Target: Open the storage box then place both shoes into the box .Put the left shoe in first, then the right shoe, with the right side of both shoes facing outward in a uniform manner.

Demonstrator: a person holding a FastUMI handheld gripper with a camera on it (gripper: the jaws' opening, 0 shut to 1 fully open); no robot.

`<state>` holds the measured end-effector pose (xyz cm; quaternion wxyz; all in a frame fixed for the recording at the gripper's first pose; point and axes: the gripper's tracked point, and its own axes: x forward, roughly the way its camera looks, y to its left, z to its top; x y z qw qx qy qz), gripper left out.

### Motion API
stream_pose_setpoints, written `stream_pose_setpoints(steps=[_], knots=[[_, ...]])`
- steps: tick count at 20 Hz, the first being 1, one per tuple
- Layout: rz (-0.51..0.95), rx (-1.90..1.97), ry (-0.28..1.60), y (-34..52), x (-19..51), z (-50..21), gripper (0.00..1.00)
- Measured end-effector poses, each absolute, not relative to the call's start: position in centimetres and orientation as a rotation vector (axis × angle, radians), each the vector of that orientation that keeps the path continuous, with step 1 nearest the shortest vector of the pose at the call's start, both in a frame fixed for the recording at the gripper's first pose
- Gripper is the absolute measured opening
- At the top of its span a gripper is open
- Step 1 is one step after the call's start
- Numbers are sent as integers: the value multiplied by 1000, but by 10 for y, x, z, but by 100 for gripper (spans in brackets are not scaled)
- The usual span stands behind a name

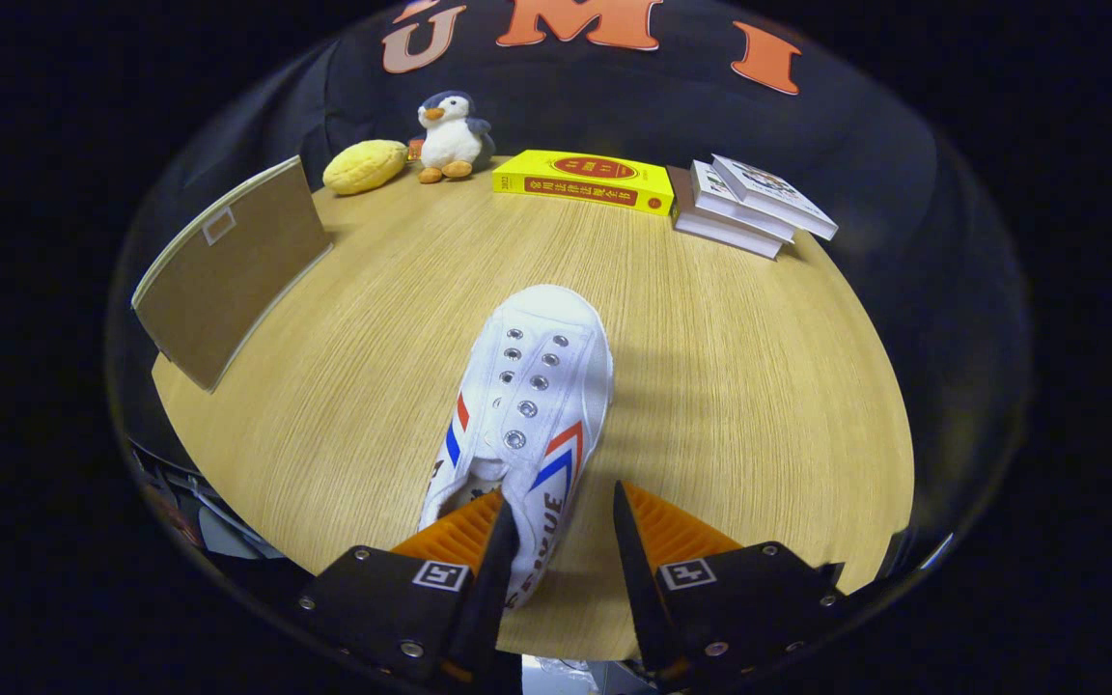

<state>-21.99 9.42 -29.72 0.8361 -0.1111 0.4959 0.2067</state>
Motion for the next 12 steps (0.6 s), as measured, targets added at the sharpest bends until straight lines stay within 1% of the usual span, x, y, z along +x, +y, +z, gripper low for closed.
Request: stream_pose_setpoints(steps=[3,4,5,6,11,12], knots=[[396,-199,1014,87,-211,-299,46],[368,-197,988,82,-201,-296,38],[347,-176,958,82,-189,-295,34],[336,-166,949,82,-179,-297,26],[408,-56,1037,83,-169,-319,20],[420,-13,1063,82,-170,-320,20]])
